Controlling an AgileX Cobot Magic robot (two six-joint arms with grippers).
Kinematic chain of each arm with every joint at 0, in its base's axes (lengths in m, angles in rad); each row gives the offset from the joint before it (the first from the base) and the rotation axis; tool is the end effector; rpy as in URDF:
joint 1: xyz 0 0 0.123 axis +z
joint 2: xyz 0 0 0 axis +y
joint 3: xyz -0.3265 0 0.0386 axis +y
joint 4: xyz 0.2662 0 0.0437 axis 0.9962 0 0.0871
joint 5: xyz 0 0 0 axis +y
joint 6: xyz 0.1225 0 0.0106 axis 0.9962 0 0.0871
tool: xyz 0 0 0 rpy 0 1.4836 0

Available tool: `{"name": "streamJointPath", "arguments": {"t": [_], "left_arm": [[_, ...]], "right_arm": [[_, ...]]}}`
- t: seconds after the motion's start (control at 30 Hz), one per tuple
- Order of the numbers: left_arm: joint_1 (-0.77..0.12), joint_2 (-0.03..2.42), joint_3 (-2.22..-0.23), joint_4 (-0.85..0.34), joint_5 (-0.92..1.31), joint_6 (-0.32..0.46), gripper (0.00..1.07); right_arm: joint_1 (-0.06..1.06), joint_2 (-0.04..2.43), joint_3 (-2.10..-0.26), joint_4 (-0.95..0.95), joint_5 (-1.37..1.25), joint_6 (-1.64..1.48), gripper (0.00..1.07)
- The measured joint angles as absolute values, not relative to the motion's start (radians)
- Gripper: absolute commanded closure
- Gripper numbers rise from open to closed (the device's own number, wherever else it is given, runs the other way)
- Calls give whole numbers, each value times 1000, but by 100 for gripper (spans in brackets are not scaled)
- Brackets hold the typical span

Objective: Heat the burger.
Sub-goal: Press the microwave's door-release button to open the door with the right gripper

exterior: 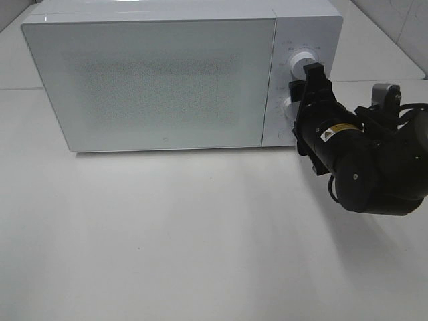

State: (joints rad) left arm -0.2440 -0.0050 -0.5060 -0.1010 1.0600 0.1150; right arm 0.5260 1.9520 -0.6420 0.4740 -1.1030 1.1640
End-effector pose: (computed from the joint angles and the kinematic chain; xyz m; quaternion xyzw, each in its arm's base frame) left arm -0.0086 -0.0090 0.2738 0.1538 0.8350 -0.0842 0.5215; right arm 0.3528 0.1469 0.1468 0.4353 0.6221 0.4250 0.4928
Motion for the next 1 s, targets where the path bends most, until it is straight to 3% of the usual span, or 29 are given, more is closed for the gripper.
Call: {"name": "streamJointPath", "arguments": {"t": [0.33, 0.4, 0.6, 0.9, 1.0], "left_arm": [[-244, -5, -506, -101, 1060, 115, 106], [-244, -5, -506, -101, 1060, 115, 106], [-244, -5, -506, -101, 1060, 115, 106], [-244, -5, -506, -101, 1060, 115, 106], [-244, -5, -506, -101, 1060, 115, 106]], "right_arm": [[526, 1817, -582, 274, -1008, 823, 41], [526, 1758, -579, 166, -900, 641, 41], [526, 1711, -578, 99, -772, 468, 42], [526, 1610, -611, 25, -341, 126, 48], [526, 1592, -688, 23, -85, 45, 48]]}}
